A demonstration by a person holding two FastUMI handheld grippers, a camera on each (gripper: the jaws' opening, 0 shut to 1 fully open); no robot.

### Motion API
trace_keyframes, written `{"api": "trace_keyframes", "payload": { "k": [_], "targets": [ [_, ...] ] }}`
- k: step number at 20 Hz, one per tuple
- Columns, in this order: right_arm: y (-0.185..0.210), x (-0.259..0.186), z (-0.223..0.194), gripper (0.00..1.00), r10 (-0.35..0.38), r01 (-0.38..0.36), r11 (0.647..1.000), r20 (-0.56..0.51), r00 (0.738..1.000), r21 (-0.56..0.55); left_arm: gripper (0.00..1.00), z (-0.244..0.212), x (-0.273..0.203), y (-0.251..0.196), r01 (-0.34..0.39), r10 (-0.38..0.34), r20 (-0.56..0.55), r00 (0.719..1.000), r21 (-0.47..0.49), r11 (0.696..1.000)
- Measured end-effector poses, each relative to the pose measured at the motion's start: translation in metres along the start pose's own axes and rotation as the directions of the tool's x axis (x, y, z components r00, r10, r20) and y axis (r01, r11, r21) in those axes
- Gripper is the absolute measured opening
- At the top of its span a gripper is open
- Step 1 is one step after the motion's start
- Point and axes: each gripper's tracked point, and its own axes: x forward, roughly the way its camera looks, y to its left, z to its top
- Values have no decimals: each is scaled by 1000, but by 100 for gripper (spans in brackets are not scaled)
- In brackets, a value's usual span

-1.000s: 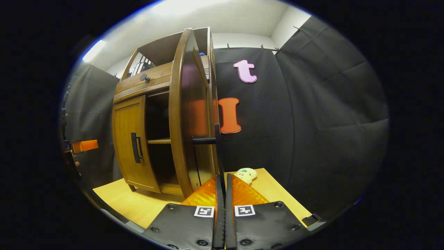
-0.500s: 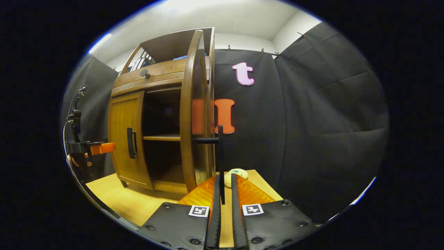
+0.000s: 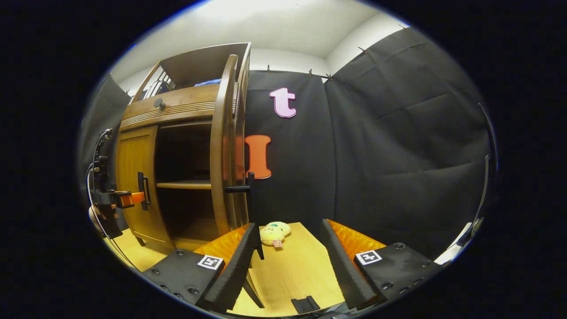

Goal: Open the right door of the double-door shoe cabinet with the right hand, and open the left door with the left hand.

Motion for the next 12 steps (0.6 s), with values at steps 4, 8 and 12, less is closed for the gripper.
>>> {"api": "trace_keyframes", "payload": {
  "k": [4, 8, 12],
  "targets": [
    [-2, 4, -5, 94, 0, 0, 1000, -17, 1000, 14, 92, -12, 17, 2, -8, 8, -18, 1000, -7, 1000],
    [-6, 4, -8, 84, -8, 8, 1000, -18, 1000, 22, 92, -20, 28, 3, 2, -2, -22, 1000, -6, 1000],
    [-8, 4, -8, 84, -11, 11, 1000, -14, 1000, 25, 71, -22, 39, 3, -12, 13, -23, 1000, 14, 1000]
  ]
}}
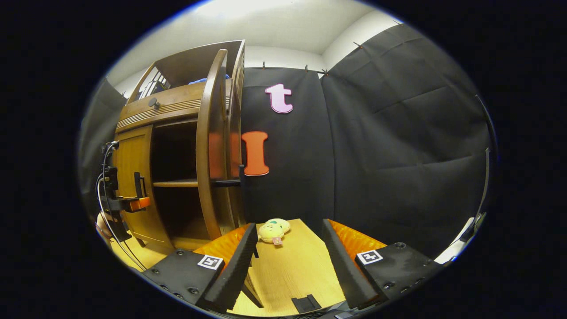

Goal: Open the right door of the double-door shoe cabinet with the right hand, and open the left door with the left hand.

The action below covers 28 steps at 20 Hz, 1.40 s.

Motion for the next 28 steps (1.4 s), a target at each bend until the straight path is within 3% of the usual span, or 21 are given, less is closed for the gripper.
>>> {"api": "trace_keyframes", "payload": {
  "k": [5, 10, 15, 21, 28],
  "targets": [
    [0, -1, -1, 84, -1, 1, 1000, -2, 1000, 2, 32, -2, 2, -4, 20, -20, 9, 1000, 8, 1000],
    [2, -5, 0, 84, -3, 3, 1000, -2, 1000, 0, 27, 0, -3, -3, 14, -14, -3, 1000, 20, 1000],
    [6, -14, 2, 84, -5, 5, 1000, 2, 1000, 0, 22, 2, -17, -3, 62, -62, -5, 998, -2, 998],
    [16, -27, 8, 84, -5, 5, 1000, 7, 1000, 13, 21, -1, -58, 4, 130, -130, -2, 992, -57, 990],
    [25, -45, 13, 84, 4, -5, 1000, 28, 1000, 29, 22, 1, -97, 22, 170, -171, -19, 985, -54, 984]
  ]
}}
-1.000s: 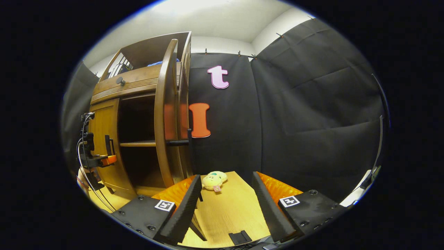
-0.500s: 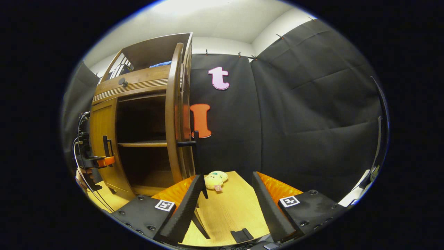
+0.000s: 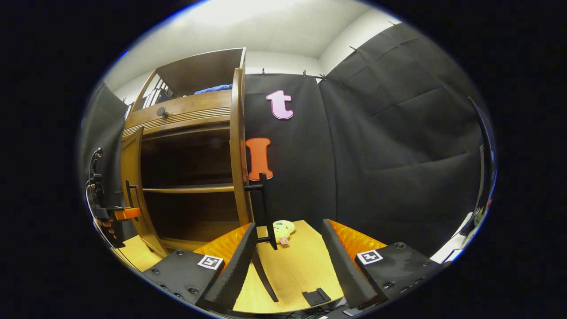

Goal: Open the right door of the double-door shoe cabinet with the right hand, and open the left door with the left hand.

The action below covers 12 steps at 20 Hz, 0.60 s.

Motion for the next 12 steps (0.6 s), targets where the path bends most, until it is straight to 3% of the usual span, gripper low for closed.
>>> {"api": "trace_keyframes", "payload": {
  "k": [12],
  "targets": [
    [16, -16, 5, 84, 24, -24, 1000, 7, 1000, 5, 22, 2, -70, 35, -15, 15, -3, 1000, -1, 1000]
  ]
}}
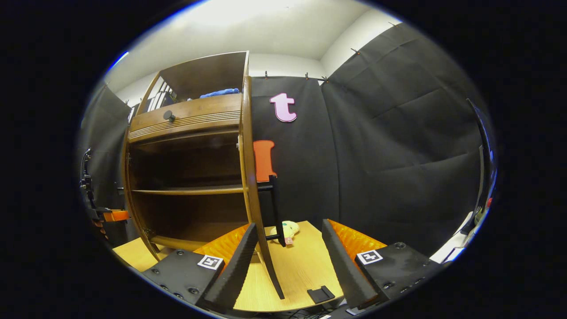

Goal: Open the right door of the double-door shoe cabinet with the right hand, and open the left door with the left hand.

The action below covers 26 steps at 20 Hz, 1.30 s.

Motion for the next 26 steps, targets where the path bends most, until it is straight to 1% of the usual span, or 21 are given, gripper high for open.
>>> {"api": "trace_keyframes", "payload": {
  "k": [6, 22, 24, 26],
  "targets": [
    [8, -5, 1, 84, 12, -12, 1000, -3, 1000, -16, 19, 3, -17, 16, -12, 12, 4, 1000, -19, 1000],
    [22, -5, 0, 84, 23, -23, 1000, -19, 1000, -12, 20, 5, -52, 57, -5, 6, 9, 1000, -54, 999],
    [27, -6, 0, 84, 27, -27, 1000, -20, 999, -11, 19, 5, -58, 64, -13, 14, 13, 1000, -53, 999],
    [28, -6, 2, 84, 25, -25, 1000, -17, 1000, -15, 20, 5, -67, 73, -45, 46, 13, 999, -30, 999]
  ]
}}
